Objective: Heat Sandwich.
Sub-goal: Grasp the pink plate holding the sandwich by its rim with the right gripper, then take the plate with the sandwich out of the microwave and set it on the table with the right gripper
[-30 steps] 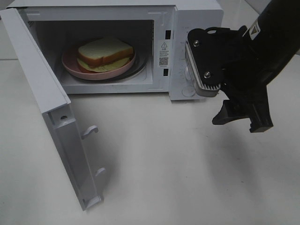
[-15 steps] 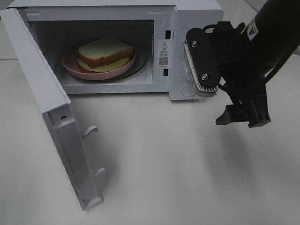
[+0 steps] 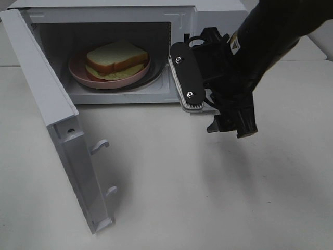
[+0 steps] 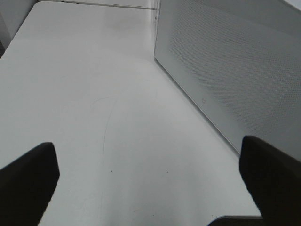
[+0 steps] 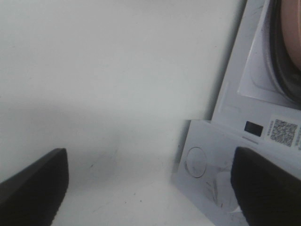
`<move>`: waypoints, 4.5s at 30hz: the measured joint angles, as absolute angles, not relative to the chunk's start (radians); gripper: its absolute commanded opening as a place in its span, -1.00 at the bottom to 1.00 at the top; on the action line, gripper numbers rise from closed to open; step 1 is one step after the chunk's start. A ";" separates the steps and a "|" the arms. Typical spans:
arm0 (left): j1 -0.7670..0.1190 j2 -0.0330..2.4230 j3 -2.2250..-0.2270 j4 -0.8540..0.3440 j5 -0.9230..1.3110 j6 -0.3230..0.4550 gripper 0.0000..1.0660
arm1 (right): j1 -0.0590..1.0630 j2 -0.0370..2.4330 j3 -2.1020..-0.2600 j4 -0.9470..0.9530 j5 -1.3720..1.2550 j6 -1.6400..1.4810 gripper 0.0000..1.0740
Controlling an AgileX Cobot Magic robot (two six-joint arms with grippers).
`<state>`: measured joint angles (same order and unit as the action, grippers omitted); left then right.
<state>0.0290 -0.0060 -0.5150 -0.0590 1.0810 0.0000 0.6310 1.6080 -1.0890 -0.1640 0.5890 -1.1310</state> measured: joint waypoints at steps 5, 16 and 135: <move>0.029 -0.006 -0.515 -0.059 1.081 0.000 0.86 | 0.632 1.676 -1.159 -0.164 0.551 -1.160 0.64; 0.029 -0.006 -0.515 -0.059 1.081 0.000 0.86 | 0.632 1.798 -1.287 -0.089 0.478 -1.257 0.63; 0.029 -0.006 -0.515 -0.059 1.081 0.000 0.86 | 0.632 2.365 -1.858 -0.067 0.456 -1.372 -1.00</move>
<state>0.0290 -0.0060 -0.5150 -0.0590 1.0810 0.0000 0.6320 2.3650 -1.8580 -0.0670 0.4560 -1.3720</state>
